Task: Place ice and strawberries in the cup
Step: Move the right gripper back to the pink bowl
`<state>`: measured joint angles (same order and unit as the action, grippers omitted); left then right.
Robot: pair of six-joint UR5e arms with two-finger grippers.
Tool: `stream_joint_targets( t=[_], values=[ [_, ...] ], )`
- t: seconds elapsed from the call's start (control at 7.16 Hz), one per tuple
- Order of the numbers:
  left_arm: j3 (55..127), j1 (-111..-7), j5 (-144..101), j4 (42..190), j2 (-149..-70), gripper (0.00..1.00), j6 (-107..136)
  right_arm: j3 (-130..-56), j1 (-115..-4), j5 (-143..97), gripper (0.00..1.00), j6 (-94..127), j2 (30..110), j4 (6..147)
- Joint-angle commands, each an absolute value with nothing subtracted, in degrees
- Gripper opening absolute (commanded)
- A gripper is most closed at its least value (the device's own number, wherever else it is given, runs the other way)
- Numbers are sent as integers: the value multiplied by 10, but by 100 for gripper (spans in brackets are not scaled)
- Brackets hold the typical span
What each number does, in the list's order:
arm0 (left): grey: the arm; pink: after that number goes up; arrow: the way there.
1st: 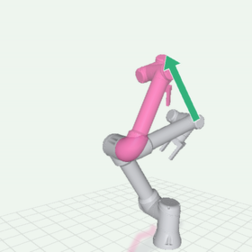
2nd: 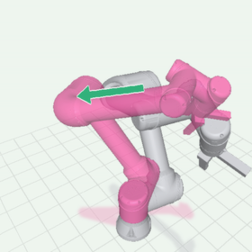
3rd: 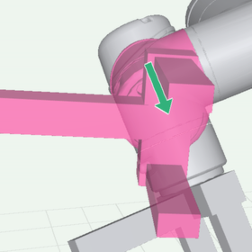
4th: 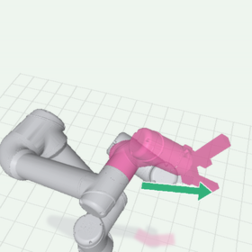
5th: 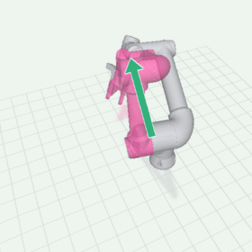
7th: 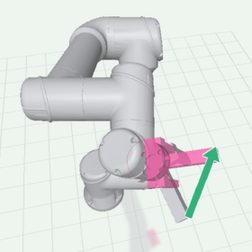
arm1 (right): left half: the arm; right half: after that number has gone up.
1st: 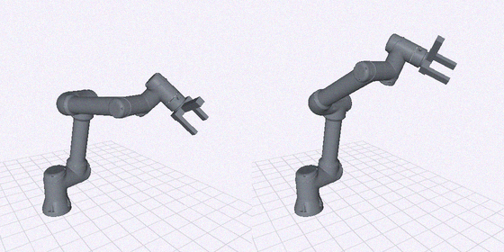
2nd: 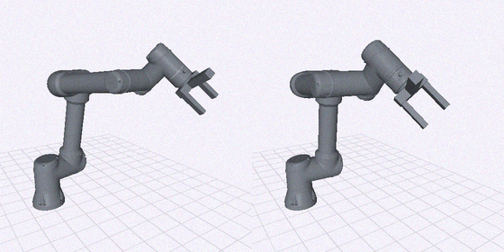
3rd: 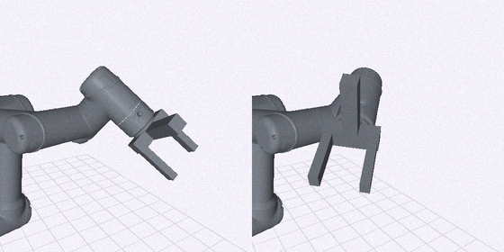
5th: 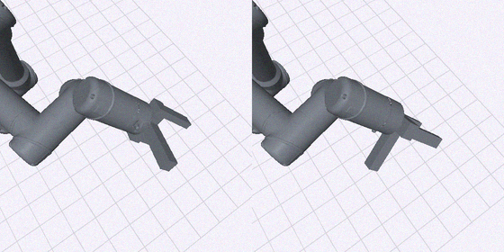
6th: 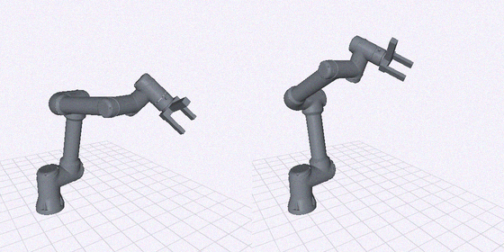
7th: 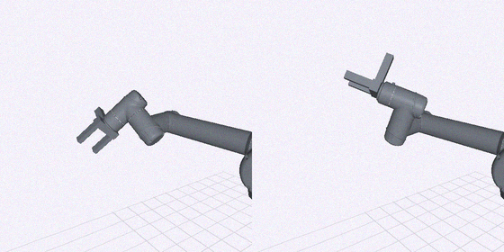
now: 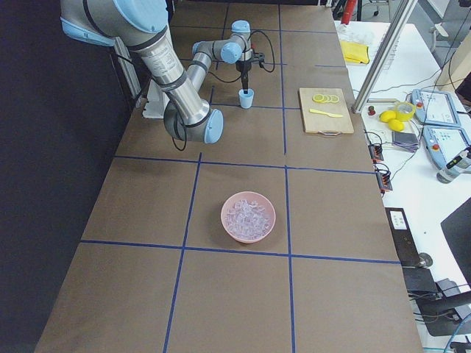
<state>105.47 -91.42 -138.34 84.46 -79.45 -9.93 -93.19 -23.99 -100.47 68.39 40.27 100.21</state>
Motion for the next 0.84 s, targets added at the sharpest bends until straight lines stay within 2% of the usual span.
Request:
stream_joint_targets(
  t=[0.0, 0.42, 0.7],
  values=[
    [1055, -914, -1383, 845, -795, 100, -99, -938, -284, -1032, 99, 672, 412, 1003],
    [1056, -913, -1383, 845, -795, 100, -99, -1067, -398, -1112, 99, 504, 574, 999],
    [1056, -911, -1384, 845, -795, 100, -99, -1085, -508, -1184, 99, 355, 685, 978]
  ],
)
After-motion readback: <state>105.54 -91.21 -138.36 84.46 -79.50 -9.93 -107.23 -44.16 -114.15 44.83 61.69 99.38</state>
